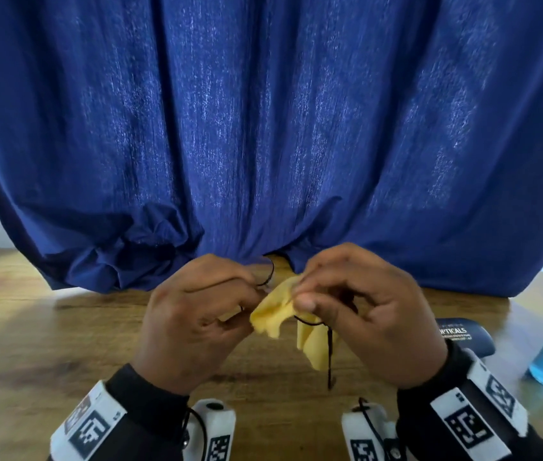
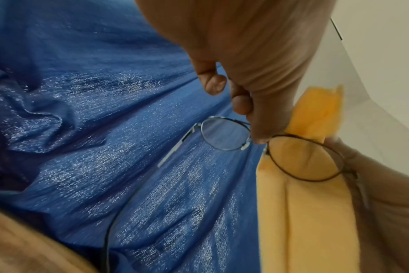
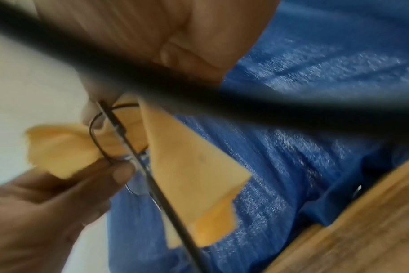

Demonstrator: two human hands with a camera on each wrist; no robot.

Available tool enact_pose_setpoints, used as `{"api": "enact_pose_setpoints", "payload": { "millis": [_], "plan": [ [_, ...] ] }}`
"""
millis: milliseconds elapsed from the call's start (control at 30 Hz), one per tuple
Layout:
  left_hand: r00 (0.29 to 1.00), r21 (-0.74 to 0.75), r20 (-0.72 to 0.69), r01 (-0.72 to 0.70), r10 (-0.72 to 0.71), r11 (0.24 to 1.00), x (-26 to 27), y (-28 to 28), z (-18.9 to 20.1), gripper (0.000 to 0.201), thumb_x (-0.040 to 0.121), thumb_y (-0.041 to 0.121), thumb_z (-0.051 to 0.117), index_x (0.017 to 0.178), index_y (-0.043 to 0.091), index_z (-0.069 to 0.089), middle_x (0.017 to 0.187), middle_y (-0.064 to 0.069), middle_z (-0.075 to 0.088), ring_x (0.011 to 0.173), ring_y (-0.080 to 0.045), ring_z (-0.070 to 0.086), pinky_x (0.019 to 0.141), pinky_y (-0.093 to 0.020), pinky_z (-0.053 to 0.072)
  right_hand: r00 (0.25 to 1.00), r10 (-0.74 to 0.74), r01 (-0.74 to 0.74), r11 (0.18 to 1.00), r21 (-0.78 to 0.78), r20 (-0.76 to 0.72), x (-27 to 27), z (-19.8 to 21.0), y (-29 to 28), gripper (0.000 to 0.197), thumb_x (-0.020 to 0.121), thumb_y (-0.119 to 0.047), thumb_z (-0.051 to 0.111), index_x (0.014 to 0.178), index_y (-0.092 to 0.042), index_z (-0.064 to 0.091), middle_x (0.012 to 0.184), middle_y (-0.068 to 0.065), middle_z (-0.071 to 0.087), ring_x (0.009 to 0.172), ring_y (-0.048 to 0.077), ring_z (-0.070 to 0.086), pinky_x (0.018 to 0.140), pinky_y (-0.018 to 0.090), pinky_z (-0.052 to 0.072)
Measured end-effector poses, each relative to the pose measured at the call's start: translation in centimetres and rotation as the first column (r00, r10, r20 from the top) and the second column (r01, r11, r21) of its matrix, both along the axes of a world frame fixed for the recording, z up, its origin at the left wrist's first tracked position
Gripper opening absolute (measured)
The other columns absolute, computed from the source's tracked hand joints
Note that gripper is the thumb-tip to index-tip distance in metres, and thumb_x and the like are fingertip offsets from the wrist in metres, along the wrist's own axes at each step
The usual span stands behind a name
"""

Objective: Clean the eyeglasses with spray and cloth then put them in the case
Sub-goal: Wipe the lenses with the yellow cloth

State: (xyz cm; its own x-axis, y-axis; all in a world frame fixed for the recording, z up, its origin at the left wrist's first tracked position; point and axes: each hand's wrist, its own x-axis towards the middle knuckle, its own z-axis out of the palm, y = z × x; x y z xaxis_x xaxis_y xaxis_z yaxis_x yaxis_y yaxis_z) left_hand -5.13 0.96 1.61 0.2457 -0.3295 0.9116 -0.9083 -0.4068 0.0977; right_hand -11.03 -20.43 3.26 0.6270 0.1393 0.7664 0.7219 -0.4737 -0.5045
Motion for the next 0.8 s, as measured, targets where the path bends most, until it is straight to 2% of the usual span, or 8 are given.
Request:
{"api": "enact_pose_setpoints", "payload": {
  "millis": [100,267,367,467,600,667,733,800],
  "plan": [
    [1.0,0.005,0.004,0.007,-0.007,1.0,-0.3,0.0,0.3,0.025,0.086,0.03,0.076,0.07,0.011,0.08,0.08,0.002,0.073,0.076,-0.005,0.062,0.071,-0.016,0.048,0.997,0.03,-0.033,0.998,-0.047,-0.069,0.4,-0.4,-0.1,0.015,0.088,-0.029,0.075,0.094,-0.019,0.083,0.105,-0.006,0.067,0.094,0.02,0.067,0.076,0.025,0.055],
    [0.998,-0.024,0.058,-0.019,0.02,1.0,-0.6,-0.1,0.3,0.017,0.085,0.018,0.082,0.07,0.009,0.08,0.08,0.0,0.074,0.068,-0.017,0.067,0.064,-0.029,0.05,0.985,0.015,-0.007,0.999,0.049,-0.173,0.3,-0.4,0.1,0.027,0.078,-0.037,0.084,0.103,-0.028,0.079,0.105,-0.006,0.062,0.085,0.012,0.061,0.071,0.018,0.05],
    [0.997,-0.021,0.074,-0.011,0.013,1.0,-0.7,-0.1,0.4,0.009,0.08,0.012,0.086,0.072,0.01,0.081,0.084,0.002,0.075,0.068,-0.016,0.067,0.063,-0.03,0.052,0.933,-0.018,0.058,0.993,0.1,-0.36,0.6,-0.8,0.1,0.049,0.068,-0.051,0.087,0.111,-0.04,0.066,0.103,-0.008,0.063,0.08,0.013,0.06,0.068,0.027,0.054],
    [0.997,-0.016,0.081,-0.004,0.005,1.0,-0.8,-0.1,0.4,0.007,0.079,0.012,0.087,0.075,0.01,0.082,0.085,0.003,0.074,0.069,-0.015,0.067,0.064,-0.028,0.051,0.855,0.068,-0.004,0.992,0.124,-0.515,0.7,-0.7,0.0,0.042,0.071,-0.044,0.085,0.107,-0.026,0.072,0.101,-0.004,0.076,0.085,0.014,0.071,0.077,0.031,0.06],
    [0.998,-0.009,0.064,0.005,-0.005,1.0,-0.9,-0.1,0.2,0.005,0.079,0.01,0.088,0.079,0.01,0.083,0.084,0.001,0.074,0.071,-0.014,0.065,0.066,-0.026,0.051,0.781,0.251,-0.117,0.958,0.261,-0.572,0.7,-1.0,0.1,0.03,0.079,-0.026,0.079,0.098,-0.004,0.078,0.096,0.01,0.081,0.092,0.028,0.077,0.084,0.037,0.06],
    [1.0,-0.013,0.019,-0.003,0.003,1.0,-0.9,-0.1,0.2,0.002,0.084,0.012,0.085,0.084,0.013,0.083,0.084,0.002,0.072,0.074,-0.006,0.062,0.07,-0.017,0.047,0.763,0.278,-0.115,0.947,0.3,-0.584,0.8,-1.4,0.0,0.028,0.079,-0.024,0.08,0.098,-0.003,0.078,0.097,0.013,0.08,0.097,0.036,0.075,0.089,0.043,0.059],
    [0.994,-0.057,-0.104,-0.047,0.04,0.997,-1.0,-0.4,0.2,0.009,0.089,0.012,0.081,0.087,0.02,0.081,0.084,0.008,0.069,0.074,0.003,0.058,0.069,-0.009,0.044,0.778,0.252,-0.086,0.95,0.3,-0.576,0.9,-1.4,-0.1,0.027,0.078,-0.025,0.08,0.096,-0.006,0.079,0.096,0.012,0.08,0.096,0.036,0.075,0.089,0.043,0.059],
    [0.945,-0.146,-0.324,-0.089,0.038,0.985,-1.3,-1.0,-0.1,0.016,0.086,0.013,0.08,0.087,0.028,0.075,0.079,0.013,0.066,0.073,-0.004,0.063,0.062,-0.014,0.05,0.819,0.171,-0.032,0.966,0.255,-0.547,0.9,-1.3,-0.2,0.027,0.075,-0.029,0.08,0.093,-0.009,0.08,0.093,0.01,0.081,0.092,0.034,0.075,0.086,0.041,0.06]
  ]
}}
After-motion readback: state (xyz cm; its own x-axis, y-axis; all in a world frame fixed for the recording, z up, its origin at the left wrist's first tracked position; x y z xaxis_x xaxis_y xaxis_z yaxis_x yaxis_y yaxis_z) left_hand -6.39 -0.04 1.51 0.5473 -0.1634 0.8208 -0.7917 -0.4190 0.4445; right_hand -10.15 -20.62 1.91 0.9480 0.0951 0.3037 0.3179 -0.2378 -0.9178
